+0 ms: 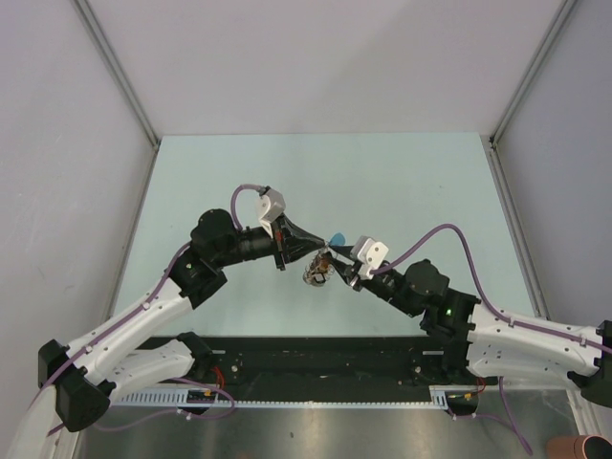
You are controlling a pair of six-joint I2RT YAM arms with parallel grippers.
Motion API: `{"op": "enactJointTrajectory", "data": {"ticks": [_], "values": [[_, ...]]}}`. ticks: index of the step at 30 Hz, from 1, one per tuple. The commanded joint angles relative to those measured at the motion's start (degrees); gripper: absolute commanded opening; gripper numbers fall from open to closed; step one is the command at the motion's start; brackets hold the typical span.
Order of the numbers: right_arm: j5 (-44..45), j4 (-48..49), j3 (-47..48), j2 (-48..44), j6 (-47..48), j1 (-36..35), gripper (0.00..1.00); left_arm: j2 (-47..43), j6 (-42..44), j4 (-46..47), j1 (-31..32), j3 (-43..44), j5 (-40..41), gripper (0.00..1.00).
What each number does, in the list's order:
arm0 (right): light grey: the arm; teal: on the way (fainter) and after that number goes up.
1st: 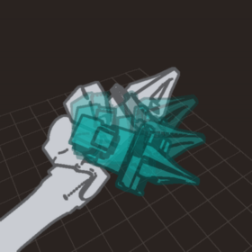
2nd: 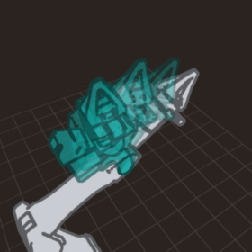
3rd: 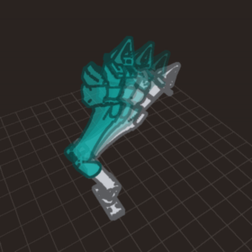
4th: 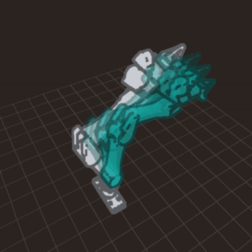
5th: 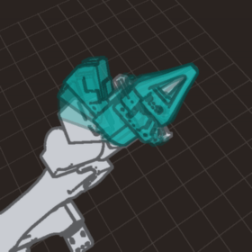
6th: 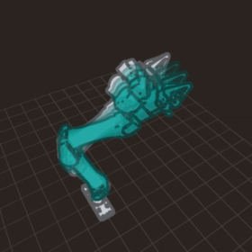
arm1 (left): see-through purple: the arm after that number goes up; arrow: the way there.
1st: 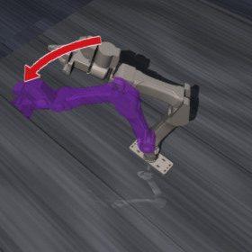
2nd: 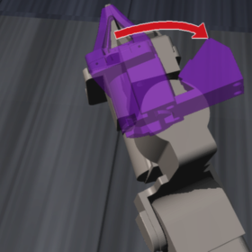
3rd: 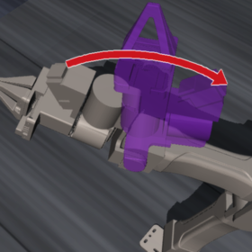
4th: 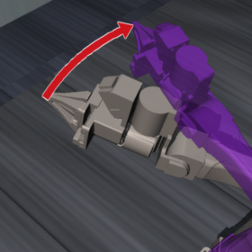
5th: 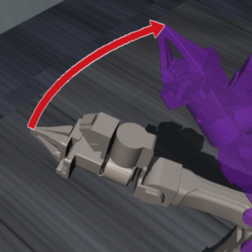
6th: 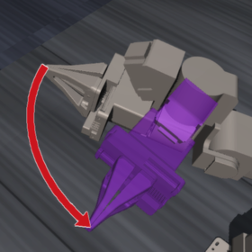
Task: Remove the keys from the keyring
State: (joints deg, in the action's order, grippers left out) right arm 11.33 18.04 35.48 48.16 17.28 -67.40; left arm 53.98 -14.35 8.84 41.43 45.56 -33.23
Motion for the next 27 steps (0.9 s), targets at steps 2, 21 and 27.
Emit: {"op": "enactJointTrajectory", "data": {"ticks": [2,21,27], "values": [[2.29,3.84,0.20,1.14,1.27,-0.63,0.26,-1.51,1.25,1.88,-0.30,3.13,0.45,0.00],[9.23,5.16,0.20,3.16,5.21,-3.09,0.00,-2.12,3.63,-4.27,-0.30,4.36,7.39,0.00],[10.46,6.30,0.20,4.22,7.42,-4.15,0.00,-2.21,3.71,-5.15,-0.21,4.71,7.92,0.00]]}}
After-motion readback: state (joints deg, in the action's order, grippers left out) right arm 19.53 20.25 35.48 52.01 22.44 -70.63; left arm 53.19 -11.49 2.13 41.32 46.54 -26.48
